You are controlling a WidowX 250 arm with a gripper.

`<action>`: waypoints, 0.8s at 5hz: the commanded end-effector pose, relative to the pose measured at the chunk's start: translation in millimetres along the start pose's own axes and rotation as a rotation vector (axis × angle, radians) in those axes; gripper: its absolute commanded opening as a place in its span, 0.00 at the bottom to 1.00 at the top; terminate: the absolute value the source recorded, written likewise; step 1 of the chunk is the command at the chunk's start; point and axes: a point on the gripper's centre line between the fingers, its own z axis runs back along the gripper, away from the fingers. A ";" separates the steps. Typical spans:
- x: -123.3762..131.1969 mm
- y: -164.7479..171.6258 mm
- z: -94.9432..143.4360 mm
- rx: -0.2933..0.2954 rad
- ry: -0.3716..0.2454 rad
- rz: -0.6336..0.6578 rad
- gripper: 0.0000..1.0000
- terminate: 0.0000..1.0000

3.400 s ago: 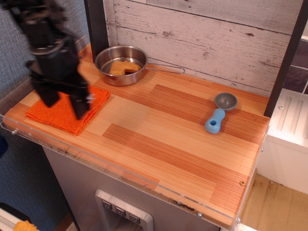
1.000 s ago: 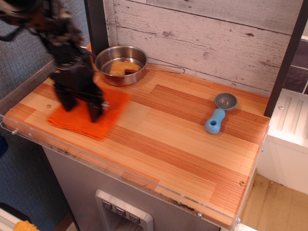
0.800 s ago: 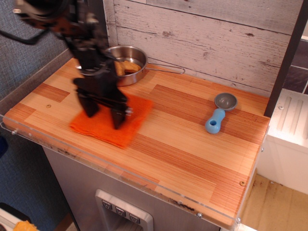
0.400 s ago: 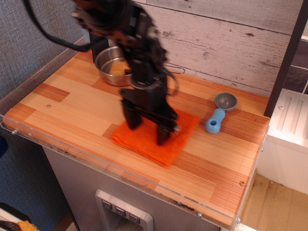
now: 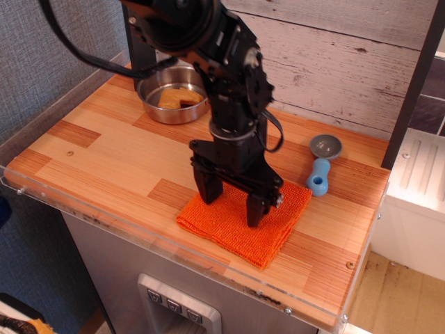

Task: Slide the cloth closer to the spoon.

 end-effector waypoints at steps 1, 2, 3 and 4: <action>32.0 14.9 48.5 -0.014 -0.090 0.086 1.00 0.00; 25.5 5.9 65.7 0.002 -0.103 0.064 1.00 0.00; 14.3 7.1 71.1 0.010 -0.072 0.074 1.00 0.00; 5.7 15.0 73.2 0.005 -0.058 0.083 1.00 0.00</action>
